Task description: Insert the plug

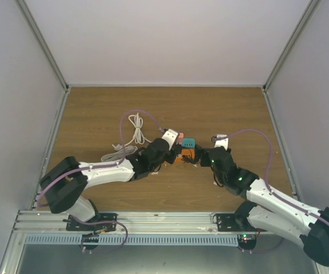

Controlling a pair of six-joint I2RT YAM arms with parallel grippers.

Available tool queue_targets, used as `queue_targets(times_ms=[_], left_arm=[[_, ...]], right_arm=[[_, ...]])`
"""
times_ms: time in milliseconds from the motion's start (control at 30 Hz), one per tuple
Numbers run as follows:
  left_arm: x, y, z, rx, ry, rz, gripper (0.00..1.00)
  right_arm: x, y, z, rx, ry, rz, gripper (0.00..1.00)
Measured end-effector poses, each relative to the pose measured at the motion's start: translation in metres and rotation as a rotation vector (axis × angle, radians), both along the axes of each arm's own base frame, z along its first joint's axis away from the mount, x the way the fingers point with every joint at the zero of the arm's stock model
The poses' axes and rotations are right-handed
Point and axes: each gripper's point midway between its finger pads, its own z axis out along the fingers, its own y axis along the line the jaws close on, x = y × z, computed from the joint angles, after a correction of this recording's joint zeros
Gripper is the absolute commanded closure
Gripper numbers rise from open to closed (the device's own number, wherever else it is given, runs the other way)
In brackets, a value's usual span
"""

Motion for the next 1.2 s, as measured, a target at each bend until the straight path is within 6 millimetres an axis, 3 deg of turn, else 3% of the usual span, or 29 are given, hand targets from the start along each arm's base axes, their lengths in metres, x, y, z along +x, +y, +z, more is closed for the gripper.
queue_targets(times_ms=[300,533,733,900,1100,1200], left_arm=[[0.006,-0.02,-0.063,0.064,0.06,0.028,1.0],[0.015,-0.038,-0.067,0.03,0.014,0.073,1.0],[0.013,-0.041,-0.065,0.039,-0.008,0.1,1.0],[0.005,-0.039,-0.055,0.063,-0.023,0.102,1.0],[0.003,-0.033,0.001,-0.02,-0.094,0.116,1.0],[0.003,-0.03,0.018,-0.046,-0.117,0.125,1.0]], right_arm=[[0.002,-0.001,-0.029,-0.07,0.08,-0.019,0.01],[0.001,-0.001,-0.028,-0.069,0.08,-0.018,0.0],[0.001,0.0,-0.028,-0.064,0.08,-0.012,0.0],[0.0,0.0,-0.028,-0.062,0.082,-0.01,0.0],[0.0,0.0,-0.028,-0.062,0.082,-0.009,0.01],[0.0,0.001,-0.028,-0.062,0.083,-0.007,0.0]])
